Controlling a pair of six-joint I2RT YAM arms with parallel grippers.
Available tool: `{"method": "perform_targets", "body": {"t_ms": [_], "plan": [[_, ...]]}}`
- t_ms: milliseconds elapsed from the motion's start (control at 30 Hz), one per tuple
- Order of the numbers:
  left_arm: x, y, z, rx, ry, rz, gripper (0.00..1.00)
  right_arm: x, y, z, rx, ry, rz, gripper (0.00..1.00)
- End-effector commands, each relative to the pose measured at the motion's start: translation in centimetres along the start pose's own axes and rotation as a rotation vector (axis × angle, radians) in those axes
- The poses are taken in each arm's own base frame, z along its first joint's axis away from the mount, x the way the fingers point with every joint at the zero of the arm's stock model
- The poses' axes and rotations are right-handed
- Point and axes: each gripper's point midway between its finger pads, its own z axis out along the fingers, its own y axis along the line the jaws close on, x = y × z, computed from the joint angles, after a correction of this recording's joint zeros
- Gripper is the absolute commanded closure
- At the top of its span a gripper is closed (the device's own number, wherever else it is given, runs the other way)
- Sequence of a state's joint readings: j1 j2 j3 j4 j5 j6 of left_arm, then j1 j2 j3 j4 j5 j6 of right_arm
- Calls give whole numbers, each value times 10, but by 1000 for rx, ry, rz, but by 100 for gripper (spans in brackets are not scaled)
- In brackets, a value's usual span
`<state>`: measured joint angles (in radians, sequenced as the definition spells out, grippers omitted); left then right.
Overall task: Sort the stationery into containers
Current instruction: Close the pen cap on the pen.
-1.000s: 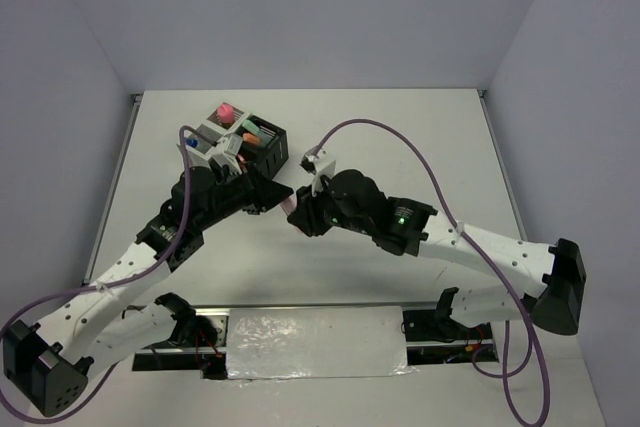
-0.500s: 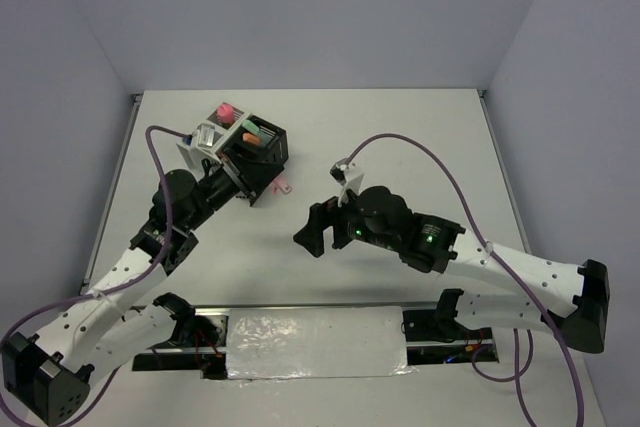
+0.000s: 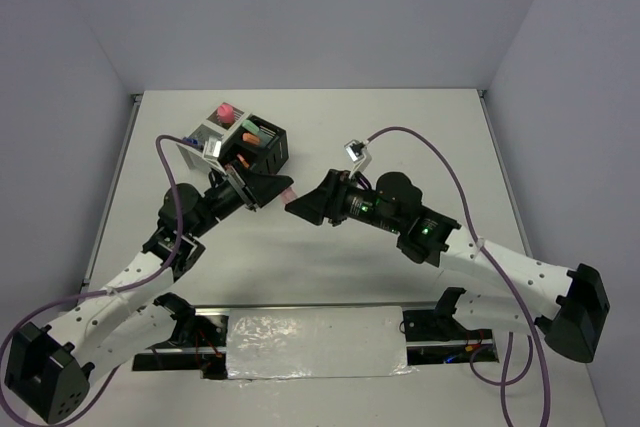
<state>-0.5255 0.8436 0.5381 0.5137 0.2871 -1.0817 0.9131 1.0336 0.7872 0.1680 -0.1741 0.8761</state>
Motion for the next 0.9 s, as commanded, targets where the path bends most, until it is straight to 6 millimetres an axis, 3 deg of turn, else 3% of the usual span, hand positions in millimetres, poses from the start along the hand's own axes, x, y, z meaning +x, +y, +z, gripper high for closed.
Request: {"method": "perform_targets", "body": {"t_ms": [0,167,467,567,667,700,733,800,867], "plan": [[-8,-32,-3,131,-28,16,100,-12,33,3,-171,-27,70,31],[-3,-28,-4,116,-18,24,100,-10,44,15,-219,22,82,41],[6,-25,-7,118,10,12,100,-21,38,18,-210,-30,75,60],[8,-20,-9,102,10,14,98,-23,37,18,-211,-40,60,78],[10,-15,-10,83,18,25,73,-24,35,20,-205,-34,44,91],[7,-17,-9,73,16,29,46,-23,34,21,-201,-28,40,96],[7,-9,-9,22,17,30,32,-22,32,21,-191,-22,34,98],[-2,-11,-7,-10,-2,33,1,-20,27,23,-176,-15,34,99],[-8,-12,-7,-41,-11,20,1,-19,21,24,-154,-9,28,100]]}}
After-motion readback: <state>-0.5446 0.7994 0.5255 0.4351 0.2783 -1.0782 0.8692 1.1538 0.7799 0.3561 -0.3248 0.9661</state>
